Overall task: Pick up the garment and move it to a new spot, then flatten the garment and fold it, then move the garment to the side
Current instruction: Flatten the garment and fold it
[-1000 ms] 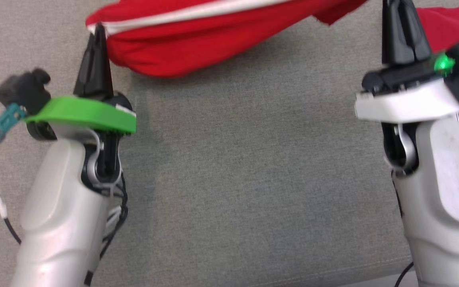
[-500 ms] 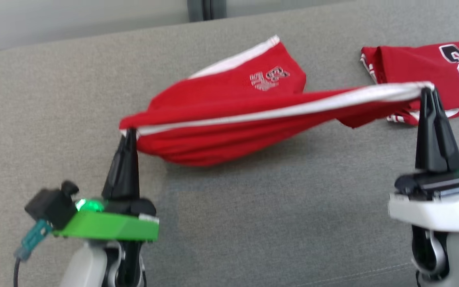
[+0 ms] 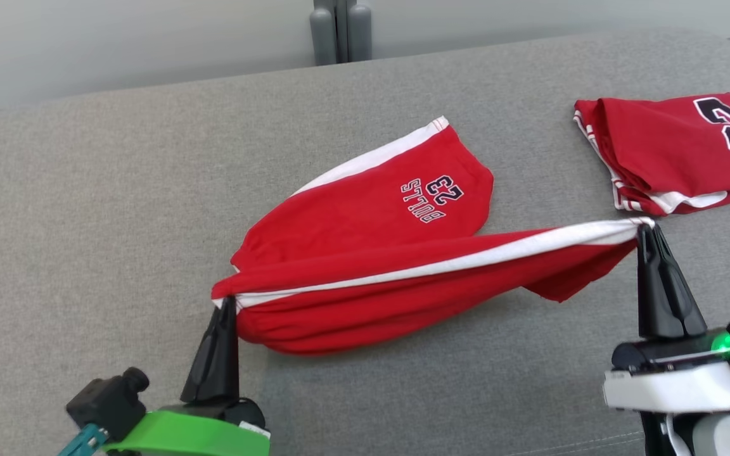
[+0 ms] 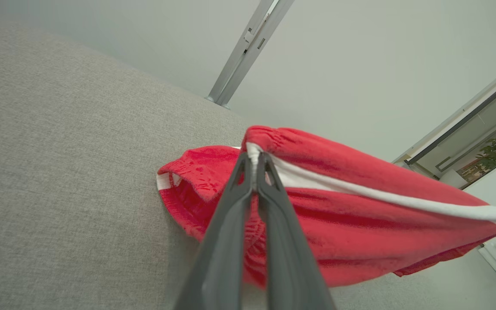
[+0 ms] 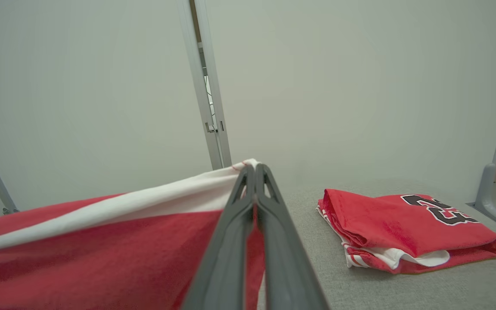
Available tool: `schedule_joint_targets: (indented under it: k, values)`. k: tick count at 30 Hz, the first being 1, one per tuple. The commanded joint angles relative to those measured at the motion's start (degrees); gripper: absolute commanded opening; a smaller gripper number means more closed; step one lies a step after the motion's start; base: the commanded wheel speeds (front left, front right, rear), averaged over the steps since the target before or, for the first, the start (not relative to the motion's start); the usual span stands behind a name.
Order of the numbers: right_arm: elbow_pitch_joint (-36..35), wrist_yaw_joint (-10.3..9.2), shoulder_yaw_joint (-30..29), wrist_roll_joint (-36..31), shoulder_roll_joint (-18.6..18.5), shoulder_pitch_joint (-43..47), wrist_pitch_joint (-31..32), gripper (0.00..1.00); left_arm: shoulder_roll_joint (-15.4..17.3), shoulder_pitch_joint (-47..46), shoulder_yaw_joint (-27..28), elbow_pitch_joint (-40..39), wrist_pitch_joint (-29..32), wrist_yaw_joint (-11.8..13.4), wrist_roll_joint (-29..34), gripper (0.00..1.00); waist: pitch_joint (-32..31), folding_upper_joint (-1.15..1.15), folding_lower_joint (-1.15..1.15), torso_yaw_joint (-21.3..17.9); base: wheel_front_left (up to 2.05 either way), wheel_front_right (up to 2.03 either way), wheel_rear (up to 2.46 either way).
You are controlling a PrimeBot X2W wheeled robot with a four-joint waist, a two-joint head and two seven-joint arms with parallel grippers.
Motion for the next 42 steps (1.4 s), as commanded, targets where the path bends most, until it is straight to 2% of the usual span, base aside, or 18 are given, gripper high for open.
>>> schedule_joint_targets:
  k: [1,11,19,31,32,33,34,35,42]
  values:
    - [1.40,-0.12,-0.20,0.20,-0.10,-2.06,0.03,0.00,-0.23,-1.48,0.13,1.38,0.24,-0.29,-0.42,0.00,1.48,0.00,0.00,0.83,0.00,0.00,0.00]
    - [19.81,-0.12,-0.07,-1.38,-1.62,-21.20,-0.01,0.00,-3.57,-14.81,0.77,15.86,1.46,-0.34,-3.25,0.00,8.10,0.00,0.00,3.75,0.00,0.00,0.00]
    - [39.27,-0.12,1.07,-2.07,-2.96,-39.06,0.39,0.00,-4.95,-27.32,1.32,27.70,3.39,0.30,-6.00,0.00,12.96,0.00,0.00,6.56,0.00,0.00,0.00]
    - [62.33,-0.12,6.08,-4.44,-3.80,-55.70,-0.01,0.00,-5.65,-37.77,-0.82,39.42,2.23,0.03,-7.10,0.00,16.62,0.00,0.00,8.71,0.00,0.00,0.00]
    - [63.70,-0.12,6.03,-4.72,-3.92,-56.62,-0.05,0.00,-5.69,-38.13,-1.12,39.87,1.93,0.04,-6.97,0.10,16.61,0.00,0.00,8.80,0.00,0.00,0.00]
    - [65.35,-0.12,5.93,-5.01,-4.11,-57.70,-0.13,0.28,-5.72,-38.42,-1.55,40.22,1.36,-0.16,-6.89,0.68,16.56,0.00,0.00,8.94,0.00,0.00,0.00]
    - [66.60,-0.12,5.77,-5.10,-4.11,-58.35,-0.14,0.42,-5.75,-38.58,-1.91,40.45,1.06,-0.38,-6.74,0.87,16.48,0.00,0.00,9.04,0.00,0.00,0.00]
    - [67.62,-0.12,5.71,-5.18,-4.09,-59.16,-0.25,1.00,-5.75,-38.71,-2.26,40.61,0.49,-0.47,-6.68,1.00,16.36,0.00,0.00,9.12,0.00,0.00,0.00]
    - [69.07,-0.11,5.74,-5.25,-4.91,-60.27,-0.62,1.00,-4.49,-36.21,-3.54,38.58,-2.97,-1.42,-4.49,1.00,14.39,0.00,0.00,8.90,0.00,0.00,0.00]
